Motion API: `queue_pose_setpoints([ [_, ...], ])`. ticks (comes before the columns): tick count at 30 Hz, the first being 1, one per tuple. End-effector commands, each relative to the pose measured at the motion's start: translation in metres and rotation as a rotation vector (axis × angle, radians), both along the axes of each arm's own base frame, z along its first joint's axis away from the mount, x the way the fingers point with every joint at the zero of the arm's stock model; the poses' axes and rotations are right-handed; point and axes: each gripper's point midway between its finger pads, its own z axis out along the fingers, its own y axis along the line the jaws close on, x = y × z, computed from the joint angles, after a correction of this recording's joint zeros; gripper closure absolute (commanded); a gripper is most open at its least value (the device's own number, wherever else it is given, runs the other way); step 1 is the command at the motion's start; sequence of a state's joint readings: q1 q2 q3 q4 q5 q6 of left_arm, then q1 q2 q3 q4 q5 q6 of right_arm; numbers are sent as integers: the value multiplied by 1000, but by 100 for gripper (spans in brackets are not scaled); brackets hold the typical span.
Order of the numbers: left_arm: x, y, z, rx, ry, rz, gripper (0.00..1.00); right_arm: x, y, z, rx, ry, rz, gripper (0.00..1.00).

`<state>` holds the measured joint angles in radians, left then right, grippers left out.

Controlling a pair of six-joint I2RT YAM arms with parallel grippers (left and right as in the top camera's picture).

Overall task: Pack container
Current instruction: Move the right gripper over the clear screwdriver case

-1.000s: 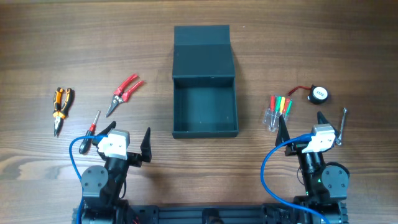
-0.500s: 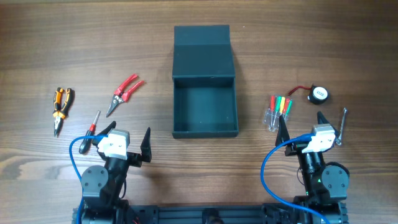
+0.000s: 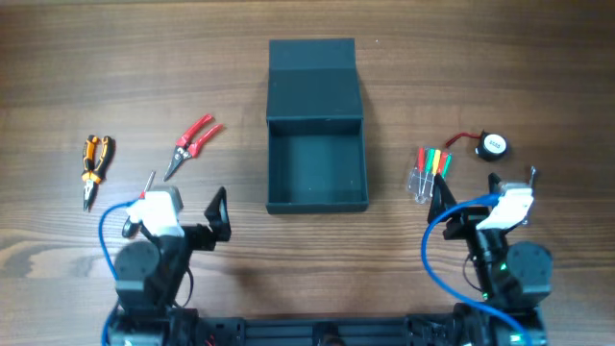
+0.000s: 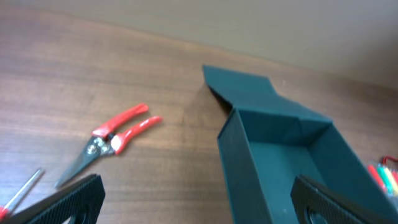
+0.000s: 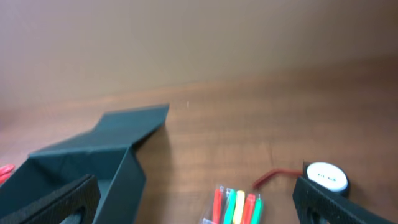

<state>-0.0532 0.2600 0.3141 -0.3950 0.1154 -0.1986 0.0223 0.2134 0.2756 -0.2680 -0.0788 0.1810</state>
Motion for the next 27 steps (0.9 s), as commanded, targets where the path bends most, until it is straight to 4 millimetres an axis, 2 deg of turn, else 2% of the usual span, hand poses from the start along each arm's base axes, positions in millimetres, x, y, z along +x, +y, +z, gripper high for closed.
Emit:
queue_pose_setpoints([
  [1, 19, 9, 21, -15, 127, 68, 0, 7, 4, 27, 35, 172, 12, 0],
  [6, 47, 8, 25, 7, 350, 69, 0, 11, 4, 50, 72, 465, -9, 0],
  [11, 61, 7, 12, 23, 567, 71, 0, 8, 3, 78, 84, 753, -45, 0],
  [16, 59, 3, -7, 15, 661, 55, 0, 23, 18, 102, 107, 810, 44, 0],
  [18, 59, 3, -8, 14, 666, 55, 0, 31, 13, 96, 137, 832, -11, 0],
  [20, 59, 3, -7, 15, 661, 55, 0, 41, -3, 74, 153, 917, -156, 0],
  [27, 59, 3, -7, 15, 661, 55, 0, 82, -14, 7, 100, 1108, -239, 0],
])
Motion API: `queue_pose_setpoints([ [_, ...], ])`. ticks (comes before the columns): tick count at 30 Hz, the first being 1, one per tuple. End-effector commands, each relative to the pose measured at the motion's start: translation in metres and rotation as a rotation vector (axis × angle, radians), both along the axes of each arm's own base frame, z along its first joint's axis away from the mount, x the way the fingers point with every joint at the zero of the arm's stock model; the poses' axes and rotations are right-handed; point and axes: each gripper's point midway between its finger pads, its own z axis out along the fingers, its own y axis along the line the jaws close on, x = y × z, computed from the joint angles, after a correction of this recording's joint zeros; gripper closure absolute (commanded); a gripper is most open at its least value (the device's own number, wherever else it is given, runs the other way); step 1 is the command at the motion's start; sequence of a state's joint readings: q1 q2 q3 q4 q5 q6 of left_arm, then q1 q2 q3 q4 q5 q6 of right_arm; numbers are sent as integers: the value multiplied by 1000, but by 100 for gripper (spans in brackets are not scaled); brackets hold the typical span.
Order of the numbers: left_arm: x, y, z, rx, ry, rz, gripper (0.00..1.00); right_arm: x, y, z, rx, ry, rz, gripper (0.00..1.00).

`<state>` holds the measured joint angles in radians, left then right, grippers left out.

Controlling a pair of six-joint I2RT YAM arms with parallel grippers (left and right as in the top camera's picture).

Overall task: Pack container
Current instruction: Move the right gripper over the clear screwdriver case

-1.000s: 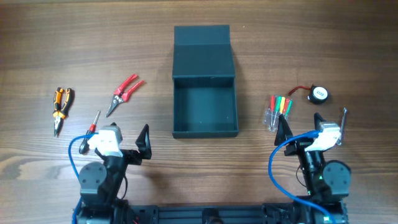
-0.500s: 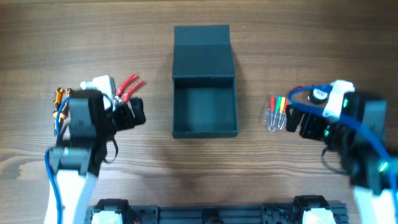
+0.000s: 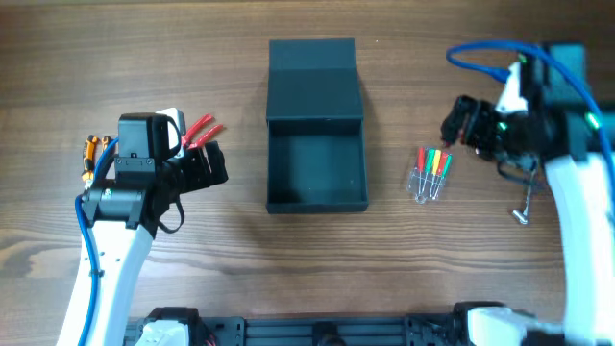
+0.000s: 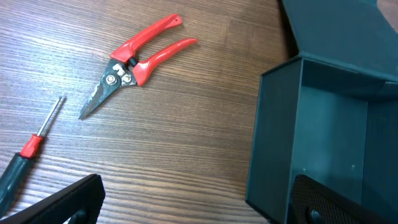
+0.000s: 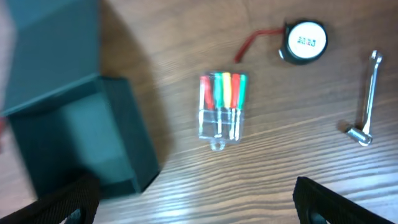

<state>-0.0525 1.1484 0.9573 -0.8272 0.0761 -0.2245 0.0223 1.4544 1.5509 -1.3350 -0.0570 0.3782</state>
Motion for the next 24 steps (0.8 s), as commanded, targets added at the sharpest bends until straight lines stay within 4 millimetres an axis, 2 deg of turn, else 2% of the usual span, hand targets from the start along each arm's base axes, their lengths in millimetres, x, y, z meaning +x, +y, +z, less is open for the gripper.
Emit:
queue_pose_setpoints([
  [1, 3, -1, 8, -21, -18, 14, 0, 24, -11, -38, -49, 98, -58, 0],
  [7, 3, -1, 8, -21, -18, 14, 0, 46, -10, -89, -73, 208, 22, 0],
  [13, 3, -1, 8, -19, -19, 12, 0, 64, -9, -116, -97, 191, 144, 0],
  [18, 3, -1, 8, -19, -20, 12, 0, 58, -10, -142, -105, 200, 181, 0],
  [24, 3, -1, 8, -19, -20, 12, 0, 41, -10, -180, -103, 233, 185, 0],
])
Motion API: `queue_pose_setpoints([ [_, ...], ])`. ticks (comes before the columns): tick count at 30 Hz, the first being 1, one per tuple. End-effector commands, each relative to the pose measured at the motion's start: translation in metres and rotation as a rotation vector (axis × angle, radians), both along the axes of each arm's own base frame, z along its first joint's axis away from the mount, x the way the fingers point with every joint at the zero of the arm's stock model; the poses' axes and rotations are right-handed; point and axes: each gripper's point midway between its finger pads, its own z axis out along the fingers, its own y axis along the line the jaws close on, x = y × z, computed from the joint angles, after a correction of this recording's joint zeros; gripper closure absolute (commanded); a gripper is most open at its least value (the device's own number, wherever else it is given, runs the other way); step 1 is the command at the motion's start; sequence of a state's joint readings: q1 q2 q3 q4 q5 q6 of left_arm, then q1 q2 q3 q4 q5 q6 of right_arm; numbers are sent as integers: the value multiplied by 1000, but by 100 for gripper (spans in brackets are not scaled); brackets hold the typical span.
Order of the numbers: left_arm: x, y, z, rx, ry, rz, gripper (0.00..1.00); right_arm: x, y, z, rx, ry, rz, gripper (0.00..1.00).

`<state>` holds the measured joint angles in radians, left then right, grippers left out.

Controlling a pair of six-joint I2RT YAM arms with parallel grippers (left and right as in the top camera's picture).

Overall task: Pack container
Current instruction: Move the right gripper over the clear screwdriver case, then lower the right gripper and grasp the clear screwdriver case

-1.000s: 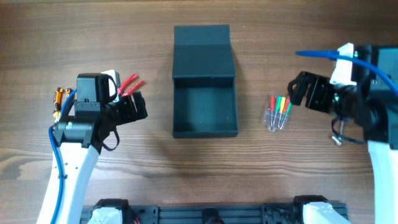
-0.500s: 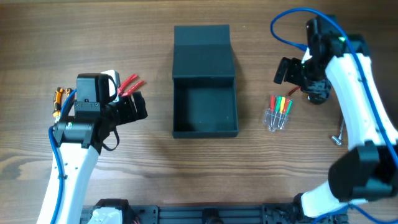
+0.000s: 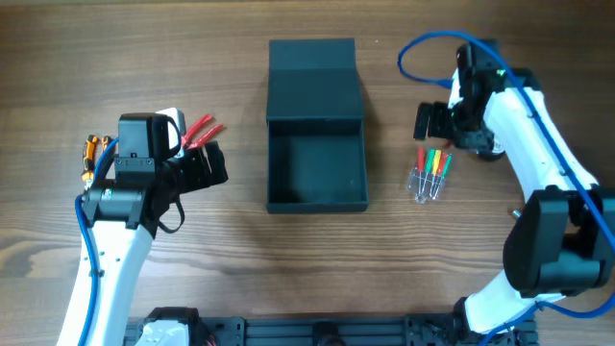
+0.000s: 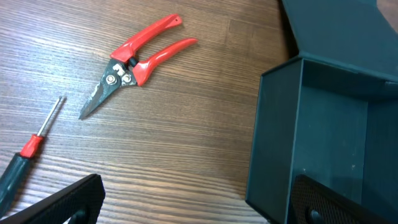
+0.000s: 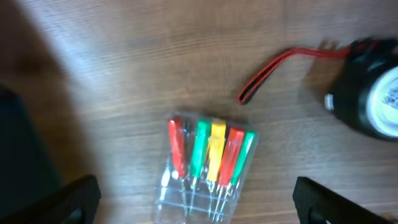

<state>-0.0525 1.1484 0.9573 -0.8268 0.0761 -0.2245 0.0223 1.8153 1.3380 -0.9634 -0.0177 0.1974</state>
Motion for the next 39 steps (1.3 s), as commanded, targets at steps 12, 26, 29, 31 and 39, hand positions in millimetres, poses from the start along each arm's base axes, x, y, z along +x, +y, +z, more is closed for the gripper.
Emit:
queue_pose_setpoints([
  [12, 3, -1, 8, -19, -18, 11, 0, -25, 7, -60, 42, 20, 68, 0],
  [26, 3, -1, 8, -19, -18, 11, 0, -19, 7, -64, 42, -14, 59, 0],
  [29, 3, -1, 8, -19, -18, 11, 0, -22, 5, -68, 34, -9, 39, 0],
  [31, 3, -1, 8, -20, -18, 11, 0, -26, 2, -71, 17, 1, 9, 0],
  [39, 3, -1, 8, -19, -18, 11, 0, -35, -1, -77, 12, 24, -76, 0],
])
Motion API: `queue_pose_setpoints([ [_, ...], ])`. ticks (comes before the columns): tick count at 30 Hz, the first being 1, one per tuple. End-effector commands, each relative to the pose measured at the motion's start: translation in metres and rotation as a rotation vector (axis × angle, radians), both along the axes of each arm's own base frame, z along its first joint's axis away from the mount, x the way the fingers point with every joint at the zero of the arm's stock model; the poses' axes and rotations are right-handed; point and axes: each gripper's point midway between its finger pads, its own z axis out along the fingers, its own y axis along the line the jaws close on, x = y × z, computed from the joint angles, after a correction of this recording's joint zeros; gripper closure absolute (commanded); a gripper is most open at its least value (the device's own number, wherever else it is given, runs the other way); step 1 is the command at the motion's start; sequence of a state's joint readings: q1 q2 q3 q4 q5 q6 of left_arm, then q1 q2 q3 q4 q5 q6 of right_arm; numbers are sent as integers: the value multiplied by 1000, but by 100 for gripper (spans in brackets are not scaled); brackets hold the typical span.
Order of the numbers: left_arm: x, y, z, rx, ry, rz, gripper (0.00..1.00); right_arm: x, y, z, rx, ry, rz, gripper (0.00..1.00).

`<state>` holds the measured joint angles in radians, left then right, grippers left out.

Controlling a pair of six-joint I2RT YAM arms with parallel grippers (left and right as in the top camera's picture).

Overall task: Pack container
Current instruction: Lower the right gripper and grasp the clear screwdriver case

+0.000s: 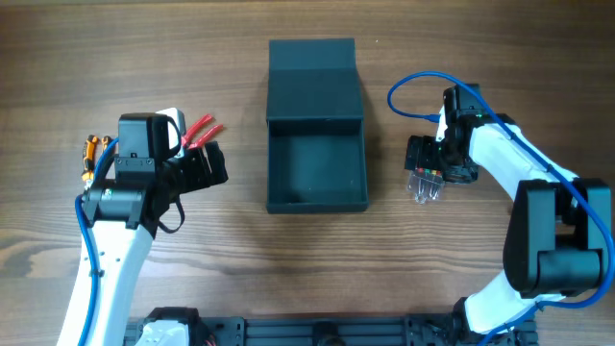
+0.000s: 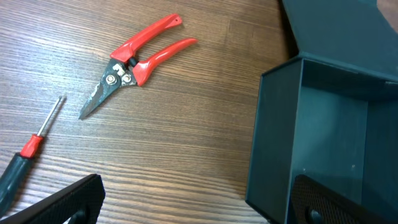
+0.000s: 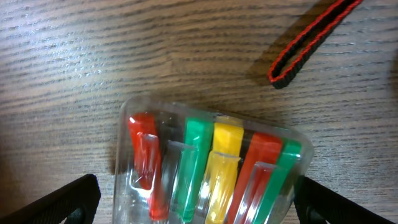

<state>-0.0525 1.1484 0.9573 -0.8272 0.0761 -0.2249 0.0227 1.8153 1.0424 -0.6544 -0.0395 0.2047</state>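
Observation:
A dark teal box (image 1: 317,159) stands open in the middle of the table, its lid folded back; its near wall (image 2: 273,143) shows in the left wrist view. A clear case of small screwdrivers (image 1: 425,185) with red, green and yellow handles lies right of the box. My right gripper (image 1: 430,169) is low over the case (image 3: 211,168), open, one finger on either side of it (image 3: 202,208). My left gripper (image 1: 213,165) hangs open above bare wood left of the box (image 2: 196,205), with red-handled shears (image 2: 134,62) beyond it.
A screwdriver with a red and dark handle (image 2: 28,158) lies at the left. Orange pliers (image 1: 91,159) rest near the far left edge. A black and red strap loop (image 3: 311,37) lies just past the case. The right arm covers the table right of the case.
My right gripper has come down from above the case's far end to straddle the clear case closely. The left arm and every object stayed put.
Both arms first sat folded at the near edge, grippers open. Then the left gripper hung beside the shears and the right arm was high over the table's right side. Later the right gripper was above the screwdriver case, and now it is low around it.

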Motion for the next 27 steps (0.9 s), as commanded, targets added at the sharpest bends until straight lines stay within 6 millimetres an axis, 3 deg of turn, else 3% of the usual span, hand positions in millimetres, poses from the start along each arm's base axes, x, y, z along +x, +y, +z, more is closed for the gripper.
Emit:
queue_pose_setpoints([
  [1, 3, -1, 8, -19, -18, 11, 0, -10, -4, -9, -9, 38, -82, 0],
  [15, 3, -1, 8, -19, -18, 11, 0, -14, -5, -11, -11, 54, -96, 0],
  [23, 3, -1, 8, -19, -18, 11, 0, -33, -5, -27, -12, 81, -99, 0],
  [27, 3, -1, 8, -19, -18, 11, 0, -33, -5, -28, -11, 80, -99, 0],
])
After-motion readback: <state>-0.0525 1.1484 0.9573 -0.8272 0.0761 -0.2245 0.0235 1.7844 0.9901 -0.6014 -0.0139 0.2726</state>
